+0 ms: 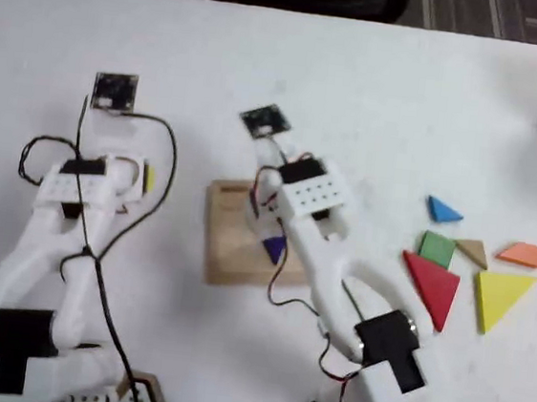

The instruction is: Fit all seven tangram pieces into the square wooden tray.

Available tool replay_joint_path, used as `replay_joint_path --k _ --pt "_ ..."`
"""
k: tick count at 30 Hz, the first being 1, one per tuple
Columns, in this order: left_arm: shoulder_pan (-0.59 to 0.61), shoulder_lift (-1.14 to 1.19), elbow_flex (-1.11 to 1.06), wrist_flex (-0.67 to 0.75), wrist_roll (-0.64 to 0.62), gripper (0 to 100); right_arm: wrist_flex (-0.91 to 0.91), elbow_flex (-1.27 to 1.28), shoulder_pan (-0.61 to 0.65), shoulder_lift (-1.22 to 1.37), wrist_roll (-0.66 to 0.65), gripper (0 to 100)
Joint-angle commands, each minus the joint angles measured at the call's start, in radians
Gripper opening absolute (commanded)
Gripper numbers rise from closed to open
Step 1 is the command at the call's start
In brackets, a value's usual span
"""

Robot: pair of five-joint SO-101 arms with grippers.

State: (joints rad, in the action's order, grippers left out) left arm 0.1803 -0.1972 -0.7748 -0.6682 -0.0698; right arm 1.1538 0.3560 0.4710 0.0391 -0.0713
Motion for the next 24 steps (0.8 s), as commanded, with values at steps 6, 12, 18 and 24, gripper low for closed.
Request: replay_joint_path --k 6,12,18,24 --pt "0.008 -0.073 0.002 -0.005 -0.011 13 -0.019 0.186 0.119 -0.154 0.002 2.3" --pt "0.008 -0.061 0.012 -0.020 -0.112 5 -0.219 0.311 0.176 -0.191 0.003 2.7" --pt "0.007 -0.065 0.011 -0.025 -0.112 3 -0.404 0.330 0.156 -0.079 0.002 2.6" --pt "-0.036 -0.059 0.003 -0.025 -0.112 3 -0.288 0.242 0.067 -0.005 0.002 2.5"
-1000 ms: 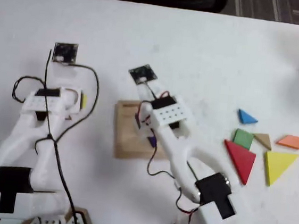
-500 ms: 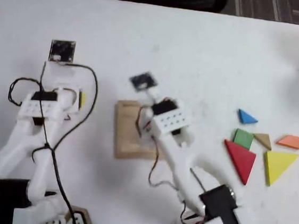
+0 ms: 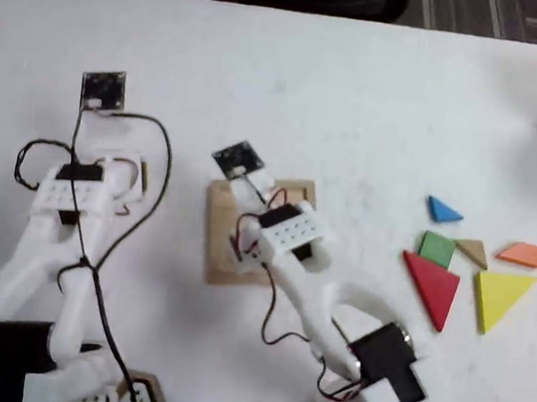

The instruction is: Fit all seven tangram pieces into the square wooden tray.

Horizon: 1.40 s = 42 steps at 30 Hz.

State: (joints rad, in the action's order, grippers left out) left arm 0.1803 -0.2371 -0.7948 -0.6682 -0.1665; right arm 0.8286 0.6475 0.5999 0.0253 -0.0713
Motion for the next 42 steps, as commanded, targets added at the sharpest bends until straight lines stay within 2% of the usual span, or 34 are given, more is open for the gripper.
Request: replay_joint_path --k 1,5,8,12,17,19,22,28,32,39,42 --pt "-0.036 -0.019 0.023 -0.026 -0.015 3 0.044 -0.054 -0.082 0.012 0.002 2.4" --pt "-0.035 -0.025 0.023 -0.026 -0.015 3 0.047 -0.058 -0.130 -0.001 -0.003 2.4" --pt "-0.036 -0.025 0.023 -0.028 -0.015 3 0.111 -0.054 -0.101 -0.051 -0.091 2.2" --pt "-0.038 -0.027 0.023 -0.029 -0.015 3 0.136 -0.009 -0.102 -0.150 -0.083 1.7" --pt "-0.085 -0.059 0.023 -0.097 -0.017 3 0.137 0.063 -0.246 -0.326 -0.084 1.7" --pt "-0.147 -0.104 0.009 -0.143 -0.021 3 0.137 0.101 -0.321 -0.381 -0.078 1.8" --pt "-0.300 -0.194 -0.037 -0.175 -0.020 2 0.131 0.157 -0.427 -0.427 -0.077 1.8" --pt "-0.634 -0.343 -0.163 -0.123 -0.017 2 0.130 0.166 -0.532 -0.377 -0.083 1.8" --pt "-0.717 -0.260 -0.184 -0.038 -0.023 2 0.097 0.164 -0.533 -0.348 -0.083 1.8" --pt "-0.820 0.013 -0.005 -0.089 -0.021 2 0.094 0.158 -0.533 -0.346 -0.083 1.8" --pt "-0.822 0.116 0.061 -0.094 -0.020 2 0.096 0.141 -0.547 -0.340 -0.083 1.8"
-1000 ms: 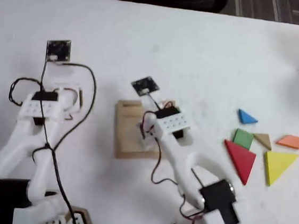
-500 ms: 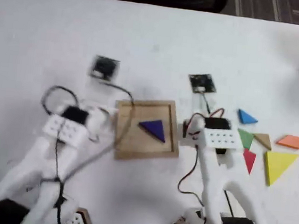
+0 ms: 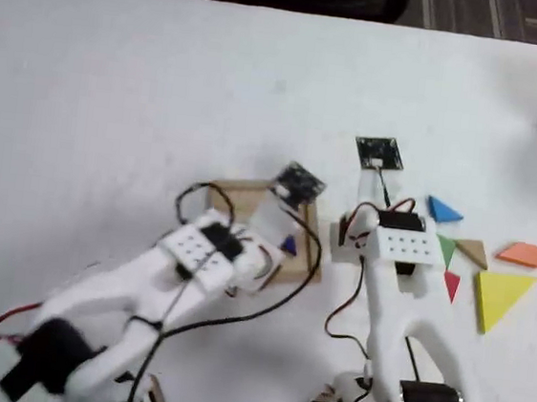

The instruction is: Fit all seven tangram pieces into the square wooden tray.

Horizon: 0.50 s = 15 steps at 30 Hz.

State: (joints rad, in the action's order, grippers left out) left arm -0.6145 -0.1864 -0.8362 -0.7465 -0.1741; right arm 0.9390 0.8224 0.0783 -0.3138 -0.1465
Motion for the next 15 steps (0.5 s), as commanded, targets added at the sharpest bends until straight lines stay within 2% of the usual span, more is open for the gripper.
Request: replay_joint_path --k 1,9,15 --pt "-0.027 0.093 0.127 -0.018 -0.012 2 -0.015 -0.037 -0.030 0.001 -0.006 1.8" --pt "-0.025 0.263 0.281 0.026 -0.015 2 -0.015 -0.037 -0.035 0.001 -0.005 1.8" --pt "0.025 0.387 0.434 0.025 -0.015 2 -0.015 -0.037 -0.067 -0.005 -0.002 1.8"
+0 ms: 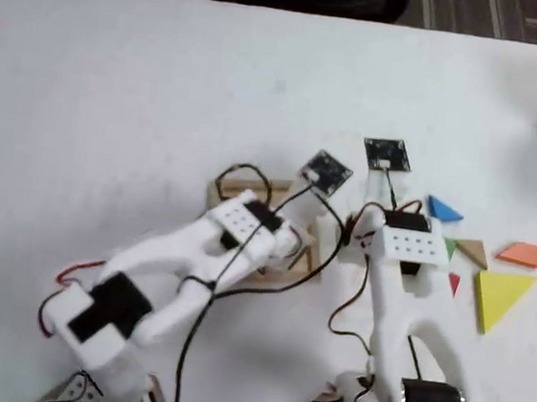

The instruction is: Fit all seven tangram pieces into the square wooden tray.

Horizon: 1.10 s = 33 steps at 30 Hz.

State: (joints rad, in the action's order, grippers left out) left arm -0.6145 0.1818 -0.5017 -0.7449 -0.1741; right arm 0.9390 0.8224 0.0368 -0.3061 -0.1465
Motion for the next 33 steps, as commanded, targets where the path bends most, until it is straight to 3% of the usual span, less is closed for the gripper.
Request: replay_joint_path --k 1,17,24,30,33 --pt "0.030 0.036 0.123 0.023 -0.015 2 -0.015 -0.037 -0.030 -0.015 -0.002 1.8" --pt "0.099 0.197 0.351 0.021 -0.017 2 -0.016 -0.054 -0.058 -0.007 0.031 1.8" --pt "0.122 0.099 0.348 -0.133 -0.015 2 -0.016 -0.054 -0.058 -0.007 0.034 1.8" --pt "0.222 0.173 0.311 -0.005 -0.017 2 -0.016 -0.052 -0.058 -0.007 0.034 1.8" --pt "0.220 0.222 0.391 -0.032 -0.040 2 -0.016 -0.052 -0.058 -0.007 0.034 1.8"
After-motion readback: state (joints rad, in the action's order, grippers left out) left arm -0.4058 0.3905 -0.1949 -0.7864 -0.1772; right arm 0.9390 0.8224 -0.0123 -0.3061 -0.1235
